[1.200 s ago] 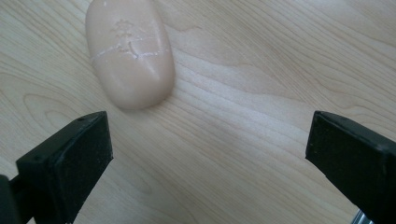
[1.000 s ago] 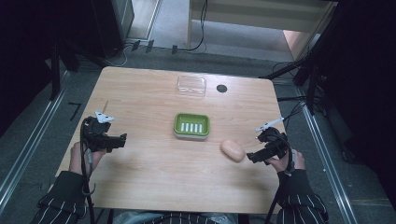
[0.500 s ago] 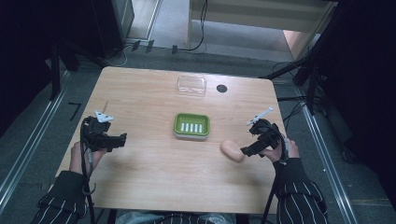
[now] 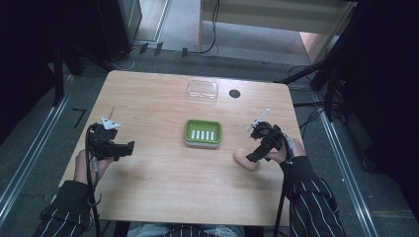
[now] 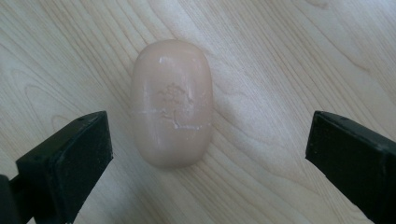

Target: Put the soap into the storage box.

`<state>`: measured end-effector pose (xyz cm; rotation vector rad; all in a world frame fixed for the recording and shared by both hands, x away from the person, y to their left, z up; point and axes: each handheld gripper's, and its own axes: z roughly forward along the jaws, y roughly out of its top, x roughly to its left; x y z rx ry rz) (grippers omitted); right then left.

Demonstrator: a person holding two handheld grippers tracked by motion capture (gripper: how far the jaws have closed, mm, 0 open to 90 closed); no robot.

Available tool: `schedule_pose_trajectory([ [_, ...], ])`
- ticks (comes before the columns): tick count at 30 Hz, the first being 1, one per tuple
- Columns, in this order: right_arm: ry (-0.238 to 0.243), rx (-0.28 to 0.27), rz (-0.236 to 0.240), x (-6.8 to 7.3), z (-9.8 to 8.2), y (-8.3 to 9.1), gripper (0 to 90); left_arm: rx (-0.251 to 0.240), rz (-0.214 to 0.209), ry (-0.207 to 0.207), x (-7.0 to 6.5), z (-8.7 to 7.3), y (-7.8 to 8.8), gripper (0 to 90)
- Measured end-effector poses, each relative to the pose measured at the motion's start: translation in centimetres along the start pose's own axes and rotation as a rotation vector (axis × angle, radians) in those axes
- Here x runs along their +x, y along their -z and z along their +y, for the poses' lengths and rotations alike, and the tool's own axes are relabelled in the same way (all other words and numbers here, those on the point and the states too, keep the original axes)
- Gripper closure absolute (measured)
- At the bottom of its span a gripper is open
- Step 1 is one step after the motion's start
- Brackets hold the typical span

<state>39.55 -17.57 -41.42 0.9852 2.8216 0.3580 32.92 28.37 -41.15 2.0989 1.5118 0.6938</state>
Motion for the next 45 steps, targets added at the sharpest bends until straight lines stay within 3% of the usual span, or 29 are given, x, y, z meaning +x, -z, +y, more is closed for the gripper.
schedule_pose_trajectory([
  [11, 0.072, 0.092, 0.028, 0.7, 2.6, -2.3, 0.5, -0.003, 0.002, -0.013, -0.2, 0.3, -0.2, 14.4],
  [23, 0.092, 0.14, 0.043, 1.0, 2.5, -3.7, 0.6, 0.0, -0.006, -0.03, -0.5, 0.8, -0.6, 14.4],
  [31, 0.1, 0.166, 0.039, 1.5, 2.7, -4.3, 13.7, -0.004, -0.002, -0.025, -0.4, 0.6, -0.5, 14.4],
  [45, 0.085, 0.192, 0.017, 1.8, 2.8, -5.0, 22.0, -0.004, 0.001, -0.019, -0.2, 0.5, -0.4, 14.4],
])
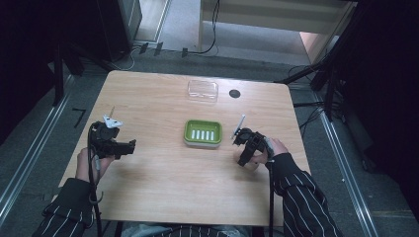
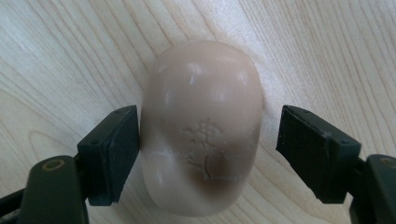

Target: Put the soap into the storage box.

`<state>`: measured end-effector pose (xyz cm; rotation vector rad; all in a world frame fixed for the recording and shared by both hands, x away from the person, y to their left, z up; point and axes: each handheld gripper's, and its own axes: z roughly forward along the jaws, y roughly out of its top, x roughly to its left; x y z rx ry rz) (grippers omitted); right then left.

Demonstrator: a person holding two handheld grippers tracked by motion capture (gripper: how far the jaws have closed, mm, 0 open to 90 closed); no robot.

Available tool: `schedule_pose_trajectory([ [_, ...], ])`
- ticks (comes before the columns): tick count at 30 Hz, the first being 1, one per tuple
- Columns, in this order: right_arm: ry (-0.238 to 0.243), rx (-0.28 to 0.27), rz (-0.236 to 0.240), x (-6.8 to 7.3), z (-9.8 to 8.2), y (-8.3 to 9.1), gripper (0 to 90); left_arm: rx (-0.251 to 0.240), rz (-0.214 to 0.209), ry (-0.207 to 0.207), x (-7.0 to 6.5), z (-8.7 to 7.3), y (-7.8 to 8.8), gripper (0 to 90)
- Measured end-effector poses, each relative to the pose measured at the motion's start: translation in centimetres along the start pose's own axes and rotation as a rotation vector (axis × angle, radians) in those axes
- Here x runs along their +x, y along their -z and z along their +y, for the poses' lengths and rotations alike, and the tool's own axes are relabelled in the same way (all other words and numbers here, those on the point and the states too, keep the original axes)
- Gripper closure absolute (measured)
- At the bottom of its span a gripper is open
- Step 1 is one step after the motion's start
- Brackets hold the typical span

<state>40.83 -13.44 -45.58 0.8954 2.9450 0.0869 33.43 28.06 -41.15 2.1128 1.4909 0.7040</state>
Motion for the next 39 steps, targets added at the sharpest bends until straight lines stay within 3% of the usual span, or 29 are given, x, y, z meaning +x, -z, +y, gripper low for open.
schedule_pose_trajectory([
  [14, -0.006, 0.025, 0.001, 0.49, 0.02, -0.67, 30.9, 0.001, 0.003, 0.001, 0.04, 0.01, 0.03, 14.4],
  [22, -0.014, 0.04, -0.006, 0.6, 0.05, -1.02, 31.6, -0.001, 0.003, 0.0, 0.01, 0.0, 0.08, 14.4],
  [39, -0.022, 0.018, 0.001, 0.55, -0.23, -0.97, 33.3, -0.004, 0.002, 0.003, 0.05, -0.03, 0.09, 14.4],
])
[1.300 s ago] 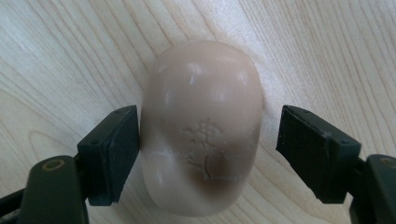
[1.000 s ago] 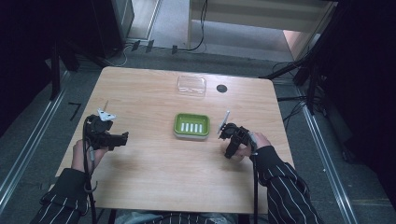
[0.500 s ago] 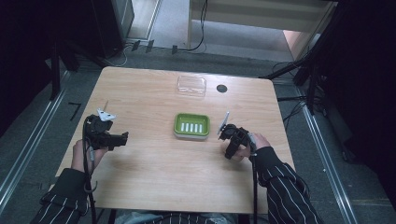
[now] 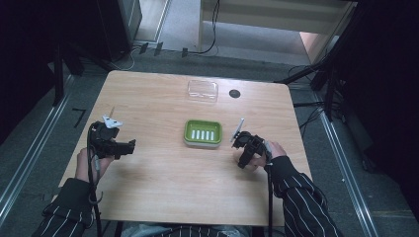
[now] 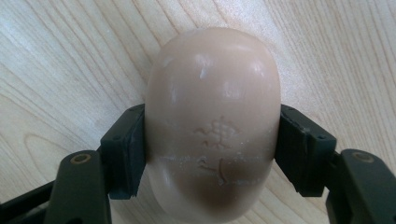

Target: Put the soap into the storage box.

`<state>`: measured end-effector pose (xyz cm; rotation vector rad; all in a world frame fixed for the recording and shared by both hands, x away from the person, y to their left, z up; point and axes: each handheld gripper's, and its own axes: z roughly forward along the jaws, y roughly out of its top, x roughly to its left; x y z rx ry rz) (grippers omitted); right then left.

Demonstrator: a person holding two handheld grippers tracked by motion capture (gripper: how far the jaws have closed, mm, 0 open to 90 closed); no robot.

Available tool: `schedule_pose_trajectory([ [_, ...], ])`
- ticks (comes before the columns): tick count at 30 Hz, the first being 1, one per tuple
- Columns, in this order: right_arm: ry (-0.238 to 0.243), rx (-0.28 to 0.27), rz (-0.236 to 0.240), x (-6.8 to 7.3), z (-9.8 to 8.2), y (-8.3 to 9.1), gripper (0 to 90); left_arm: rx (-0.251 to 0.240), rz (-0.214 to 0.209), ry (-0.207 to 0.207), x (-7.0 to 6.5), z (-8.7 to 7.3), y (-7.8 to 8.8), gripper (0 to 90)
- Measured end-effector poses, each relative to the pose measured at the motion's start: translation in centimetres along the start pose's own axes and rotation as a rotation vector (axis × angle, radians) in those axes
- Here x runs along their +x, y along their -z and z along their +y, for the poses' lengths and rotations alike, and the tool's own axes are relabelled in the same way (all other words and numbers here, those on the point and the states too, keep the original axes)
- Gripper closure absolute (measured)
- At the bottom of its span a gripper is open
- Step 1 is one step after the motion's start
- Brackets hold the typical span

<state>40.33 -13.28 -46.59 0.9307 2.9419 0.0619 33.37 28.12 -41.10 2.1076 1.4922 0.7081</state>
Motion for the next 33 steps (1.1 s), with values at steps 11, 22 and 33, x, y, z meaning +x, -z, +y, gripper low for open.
schedule_pose_trajectory([
  [11, 0.0, 0.006, 0.001, 0.0, 0.1, 0.0, 33.3, -0.004, 0.001, 0.004, 0.1, 0.0, 0.0, 14.4],
  [22, -0.013, -0.021, -0.008, -0.3, -0.2, 0.8, 33.4, -0.004, 0.003, 0.002, 0.1, 0.0, 0.1, 14.5],
  [33, -0.011, -0.025, -0.012, -0.4, 0.0, 1.3, 33.4, -0.003, 0.003, 0.002, 0.1, -0.1, 0.0, 14.4],
])
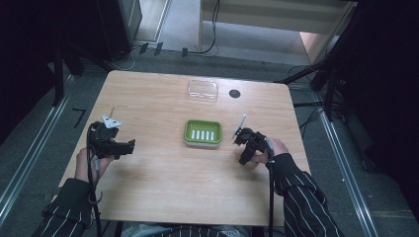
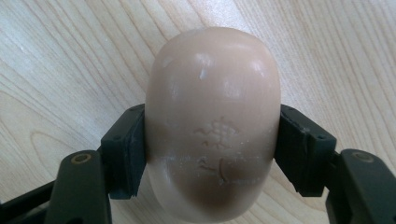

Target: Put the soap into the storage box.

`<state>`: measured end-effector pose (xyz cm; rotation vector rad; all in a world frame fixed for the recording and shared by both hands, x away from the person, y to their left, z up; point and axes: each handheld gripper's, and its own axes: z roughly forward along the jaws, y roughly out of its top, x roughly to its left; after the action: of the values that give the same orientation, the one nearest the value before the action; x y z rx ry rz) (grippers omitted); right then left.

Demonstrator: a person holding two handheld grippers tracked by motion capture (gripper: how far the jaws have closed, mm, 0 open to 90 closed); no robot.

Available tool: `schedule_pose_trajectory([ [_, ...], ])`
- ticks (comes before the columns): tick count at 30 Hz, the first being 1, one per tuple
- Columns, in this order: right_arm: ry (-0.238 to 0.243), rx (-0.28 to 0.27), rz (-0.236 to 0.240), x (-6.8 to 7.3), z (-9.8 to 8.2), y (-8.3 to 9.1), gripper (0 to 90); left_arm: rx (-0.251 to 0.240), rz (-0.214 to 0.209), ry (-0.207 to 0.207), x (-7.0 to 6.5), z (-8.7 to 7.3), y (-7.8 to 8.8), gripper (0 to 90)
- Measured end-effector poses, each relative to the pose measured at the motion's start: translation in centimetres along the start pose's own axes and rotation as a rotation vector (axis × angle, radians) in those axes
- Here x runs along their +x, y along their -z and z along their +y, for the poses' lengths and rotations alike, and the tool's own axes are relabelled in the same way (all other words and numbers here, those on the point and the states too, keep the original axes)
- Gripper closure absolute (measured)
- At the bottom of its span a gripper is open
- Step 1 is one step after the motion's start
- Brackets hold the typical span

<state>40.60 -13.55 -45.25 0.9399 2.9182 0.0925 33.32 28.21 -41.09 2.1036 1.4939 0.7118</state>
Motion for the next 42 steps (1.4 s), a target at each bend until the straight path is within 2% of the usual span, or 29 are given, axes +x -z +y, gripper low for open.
schedule_pose_trajectory([
  [17, -0.019, -0.023, -0.002, -0.4, -0.1, 1.2, 33.4, 0.001, 0.001, 0.005, 0.1, -0.1, 0.1, 14.4],
  [21, -0.01, -0.022, -0.01, -0.4, 0.0, 1.5, 33.4, 0.001, 0.002, 0.006, 0.1, -0.1, 0.1, 14.4],
  [37, -0.026, -0.075, -0.019, -1.2, 0.1, 3.2, 33.4, 0.004, 0.003, 0.004, 0.1, -0.1, 0.0, 14.4],
  [42, -0.029, -0.083, -0.017, -1.4, 0.2, 3.2, 33.4, 0.002, 0.001, 0.005, 0.2, -0.1, 0.0, 14.4],
])
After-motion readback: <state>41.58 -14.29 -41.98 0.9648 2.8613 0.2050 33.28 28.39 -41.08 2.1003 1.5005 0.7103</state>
